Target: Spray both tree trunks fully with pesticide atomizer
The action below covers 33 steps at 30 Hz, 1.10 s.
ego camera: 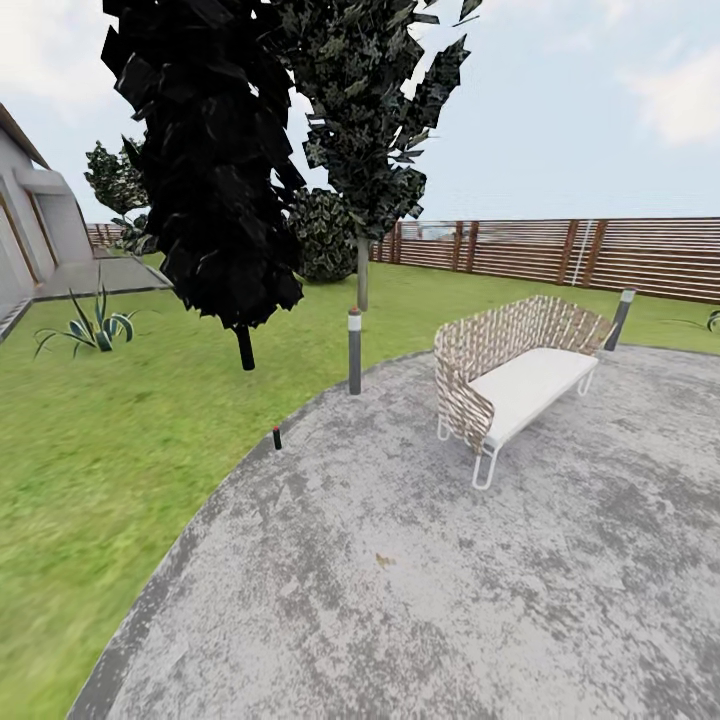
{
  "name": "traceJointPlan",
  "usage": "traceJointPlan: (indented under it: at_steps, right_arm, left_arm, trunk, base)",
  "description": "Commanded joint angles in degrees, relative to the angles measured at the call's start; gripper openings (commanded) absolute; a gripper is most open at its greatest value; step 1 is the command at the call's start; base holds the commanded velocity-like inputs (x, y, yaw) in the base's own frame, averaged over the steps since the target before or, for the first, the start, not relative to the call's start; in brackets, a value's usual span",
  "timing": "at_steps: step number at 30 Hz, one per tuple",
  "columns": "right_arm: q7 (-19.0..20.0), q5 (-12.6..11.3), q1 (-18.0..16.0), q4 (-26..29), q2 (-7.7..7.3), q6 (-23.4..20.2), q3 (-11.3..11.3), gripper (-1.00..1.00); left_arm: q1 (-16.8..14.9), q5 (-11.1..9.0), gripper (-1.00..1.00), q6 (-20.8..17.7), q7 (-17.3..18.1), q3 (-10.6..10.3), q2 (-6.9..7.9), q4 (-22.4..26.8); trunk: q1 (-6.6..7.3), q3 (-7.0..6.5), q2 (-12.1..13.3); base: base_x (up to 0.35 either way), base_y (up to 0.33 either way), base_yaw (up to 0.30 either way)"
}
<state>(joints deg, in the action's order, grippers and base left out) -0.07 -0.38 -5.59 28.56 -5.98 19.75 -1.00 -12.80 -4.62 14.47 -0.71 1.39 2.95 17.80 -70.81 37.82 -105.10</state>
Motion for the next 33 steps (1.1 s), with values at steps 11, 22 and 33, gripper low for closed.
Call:
traceJointPlan:
  at_steps: [11, 22, 33]
  right_arm:
    - [0.19, 0.01, -0.03, -0.21, 0.16, 0.11, 0.07, 1.0]
    - [0.24, -0.05, -0.03, -0.24, 0.58, 0.05, 0.18, 1.0]
    - [0.18, -0.01, -0.03, -0.26, 0.62, 0.04, 0.14, 1.0]
  left_arm:
    - [-0.03, -0.4, 1.0, -0.13, -0.17, -0.01, 0.13, -0.07]
    - [-0.03, -0.39, 1.0, -0.01, -0.17, -0.07, 0.08, -0.13]
    - [-0.03, -0.46, 1.0, 0.1, -0.17, 0.01, 0.15, -0.13]
  trunk:
    - [-2.42, 2.03, -4.45]
    - [-4.83, 4.01, -8.86]
    - [-7.25, 5.98, -13.27]
  base:
    - [0.0, 0.0, 0.0]
    - [0.0, 0.0, 0.215]
    - [0.0, 0.0, 0.276]
